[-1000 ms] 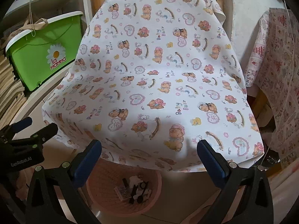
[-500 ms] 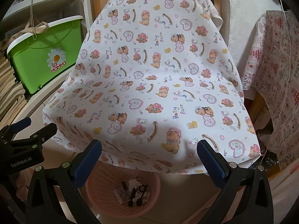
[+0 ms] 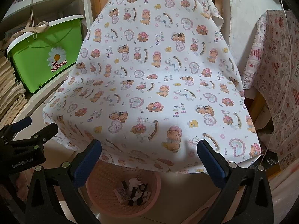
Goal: Collect trash
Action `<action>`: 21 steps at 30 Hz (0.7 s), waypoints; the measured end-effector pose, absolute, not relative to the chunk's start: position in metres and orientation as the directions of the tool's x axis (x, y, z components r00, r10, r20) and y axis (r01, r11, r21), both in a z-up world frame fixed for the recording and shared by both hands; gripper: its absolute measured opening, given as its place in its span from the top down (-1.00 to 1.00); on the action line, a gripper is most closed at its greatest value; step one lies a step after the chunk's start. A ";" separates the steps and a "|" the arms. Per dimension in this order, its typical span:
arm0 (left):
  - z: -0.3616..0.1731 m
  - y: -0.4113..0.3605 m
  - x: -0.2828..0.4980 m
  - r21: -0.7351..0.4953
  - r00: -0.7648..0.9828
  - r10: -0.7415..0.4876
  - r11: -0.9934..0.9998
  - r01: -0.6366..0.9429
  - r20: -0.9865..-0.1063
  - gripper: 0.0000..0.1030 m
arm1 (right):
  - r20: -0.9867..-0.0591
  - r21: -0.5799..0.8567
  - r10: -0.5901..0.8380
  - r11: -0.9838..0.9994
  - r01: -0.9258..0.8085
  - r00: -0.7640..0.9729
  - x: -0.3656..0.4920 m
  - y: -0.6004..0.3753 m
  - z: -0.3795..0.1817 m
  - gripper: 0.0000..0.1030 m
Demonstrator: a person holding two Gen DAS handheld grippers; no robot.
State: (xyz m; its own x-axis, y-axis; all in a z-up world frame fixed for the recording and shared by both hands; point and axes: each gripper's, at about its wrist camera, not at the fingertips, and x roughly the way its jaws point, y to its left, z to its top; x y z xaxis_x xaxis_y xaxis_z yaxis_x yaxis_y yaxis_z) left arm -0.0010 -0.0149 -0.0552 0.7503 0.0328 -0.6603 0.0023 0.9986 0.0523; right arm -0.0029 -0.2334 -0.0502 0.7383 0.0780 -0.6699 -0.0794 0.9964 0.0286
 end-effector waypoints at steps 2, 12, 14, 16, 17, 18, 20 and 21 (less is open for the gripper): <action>-0.056 -0.014 -0.001 0.053 0.750 0.033 0.999 0.003 -0.661 -1.00 | -0.671 0.027 0.078 0.996 -0.080 0.738 -0.003 -0.234 -0.050 -1.00; -0.053 -0.014 -0.004 0.063 0.768 0.038 0.998 0.004 -0.640 -1.00 | -0.670 0.032 0.077 0.997 -0.075 0.738 -0.003 -0.235 -0.049 -1.00; -0.052 -0.015 -0.004 0.065 0.770 0.037 0.998 0.006 -0.637 -1.00 | -0.669 0.032 0.078 0.997 -0.076 0.739 -0.004 -0.235 -0.049 -1.00; -0.052 -0.016 -0.005 0.073 0.773 0.039 0.997 0.010 -0.633 -1.00 | -0.668 0.030 0.078 0.997 -0.077 0.740 -0.004 -0.235 -0.048 -1.00; -0.051 -0.017 -0.005 0.075 0.775 0.036 0.997 0.015 -0.631 -1.00 | -0.667 0.030 0.078 0.996 -0.078 0.741 -0.004 -0.235 -0.048 -1.00; -0.051 -0.017 -0.006 0.076 0.778 0.034 0.997 0.017 -0.628 -1.00 | -0.667 0.031 0.079 0.996 -0.079 0.740 -0.003 -0.235 -0.048 -1.00; -0.049 -0.019 -0.008 0.084 0.785 0.036 0.996 0.021 -0.618 -1.00 | -0.668 0.030 0.078 0.997 -0.078 0.740 -0.004 -0.235 -0.048 -1.00; -0.048 -0.020 -0.008 0.090 0.789 0.037 0.996 0.023 -0.614 -1.00 | -0.668 0.029 0.077 0.997 -0.077 0.740 -0.003 -0.235 -0.048 -1.00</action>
